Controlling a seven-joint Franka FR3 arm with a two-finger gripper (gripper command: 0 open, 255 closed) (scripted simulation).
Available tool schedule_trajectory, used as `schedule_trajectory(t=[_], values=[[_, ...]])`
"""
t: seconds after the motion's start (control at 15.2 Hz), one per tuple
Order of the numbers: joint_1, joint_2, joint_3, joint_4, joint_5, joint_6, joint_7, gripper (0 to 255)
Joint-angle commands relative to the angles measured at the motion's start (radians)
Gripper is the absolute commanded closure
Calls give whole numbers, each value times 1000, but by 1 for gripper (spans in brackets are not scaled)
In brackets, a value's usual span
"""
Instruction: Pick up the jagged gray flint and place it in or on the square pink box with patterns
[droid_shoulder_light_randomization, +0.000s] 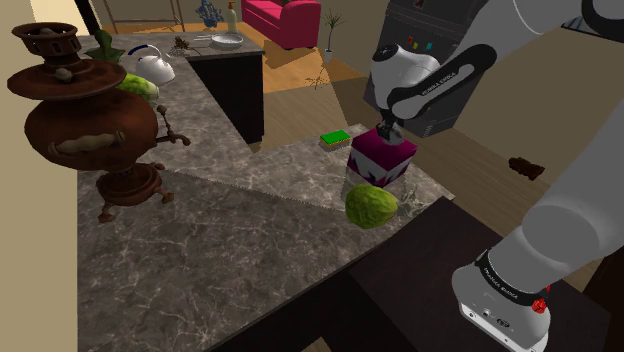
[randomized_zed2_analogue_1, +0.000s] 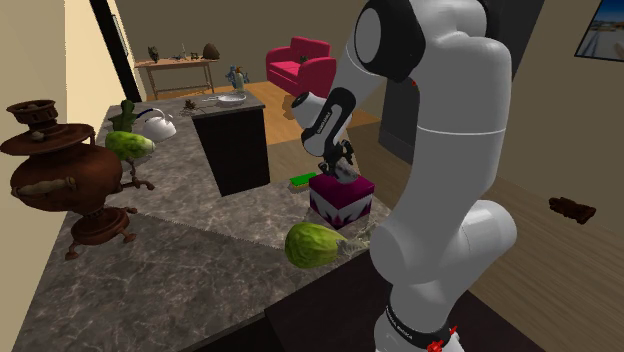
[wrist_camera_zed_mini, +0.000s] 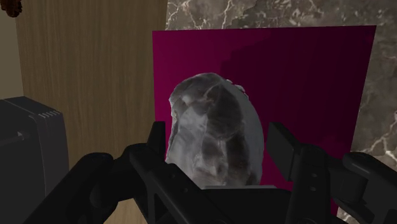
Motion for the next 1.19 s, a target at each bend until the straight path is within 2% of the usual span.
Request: schedule_trajectory(t=[0.0, 0.33, 0.59, 1.12], values=[[0, 0, 0, 0, 0, 0, 0, 0], [0, 0, 0, 0, 0, 0, 0, 0], [28, -81, 35, 13, 70, -99, -40, 0], [28, -81, 35, 13, 70, -99, -40, 0]])
